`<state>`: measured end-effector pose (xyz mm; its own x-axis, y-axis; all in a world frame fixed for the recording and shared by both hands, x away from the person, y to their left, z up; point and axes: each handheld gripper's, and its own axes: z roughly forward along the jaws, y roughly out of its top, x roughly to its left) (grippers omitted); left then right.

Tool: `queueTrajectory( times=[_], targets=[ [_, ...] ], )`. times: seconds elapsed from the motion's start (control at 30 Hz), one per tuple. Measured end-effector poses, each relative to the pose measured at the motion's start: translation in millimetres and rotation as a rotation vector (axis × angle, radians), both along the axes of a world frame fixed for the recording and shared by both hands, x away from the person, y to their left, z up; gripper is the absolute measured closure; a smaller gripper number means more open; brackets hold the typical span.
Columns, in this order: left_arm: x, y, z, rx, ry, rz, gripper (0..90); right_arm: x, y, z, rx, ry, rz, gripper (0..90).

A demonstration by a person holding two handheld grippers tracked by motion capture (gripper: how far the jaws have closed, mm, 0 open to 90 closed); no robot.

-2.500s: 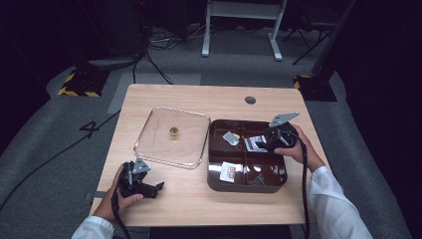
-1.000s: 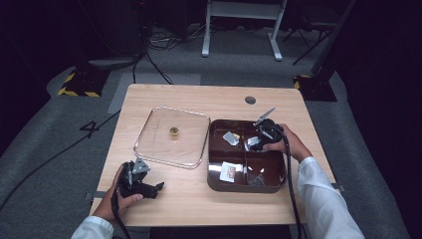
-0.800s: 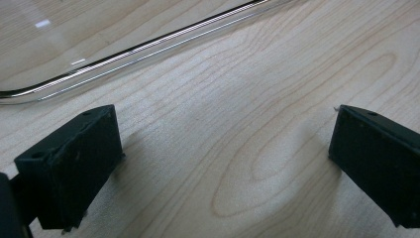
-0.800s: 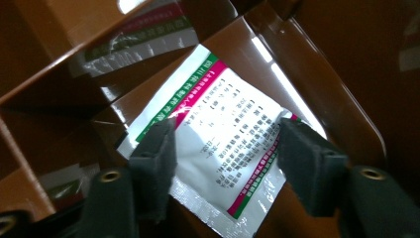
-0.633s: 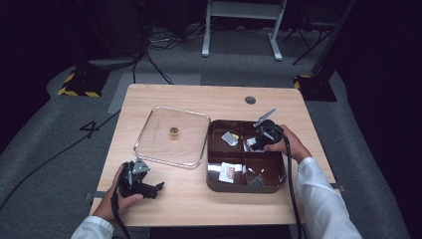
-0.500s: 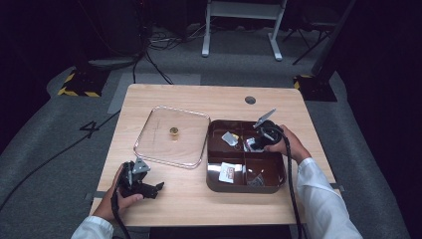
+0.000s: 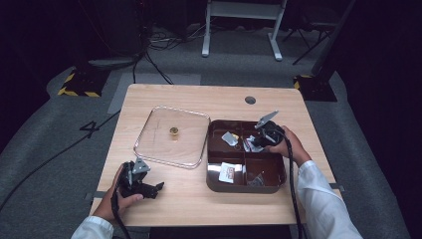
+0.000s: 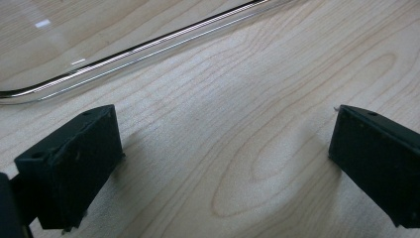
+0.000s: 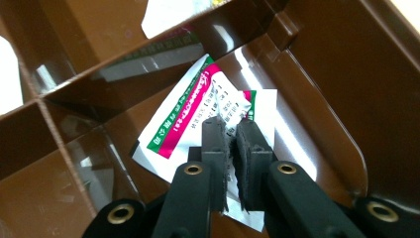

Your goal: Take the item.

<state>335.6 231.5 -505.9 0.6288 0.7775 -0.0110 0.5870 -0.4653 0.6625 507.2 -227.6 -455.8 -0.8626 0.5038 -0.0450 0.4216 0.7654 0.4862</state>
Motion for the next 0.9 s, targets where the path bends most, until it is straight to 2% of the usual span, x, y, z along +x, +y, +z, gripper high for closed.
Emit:
queueTrajectory(
  times=[0.3,0.4,0.9],
  targets=[
    [0.0,0.0,0.1,0.001,0.000,0.000,0.1,-6.0,-6.3,18.1,0.063,-0.082,-0.013,84.5],
    [0.0,0.0,0.1,0.001,0.000,0.000,0.1,-7.6,-9.0,25.1,0.102,-0.094,-0.015,84.7],
    [0.0,0.0,0.1,0.001,0.000,0.000,0.1,-19.7,-16.7,49.4,0.156,-0.175,-0.012,84.9]
  ],
)
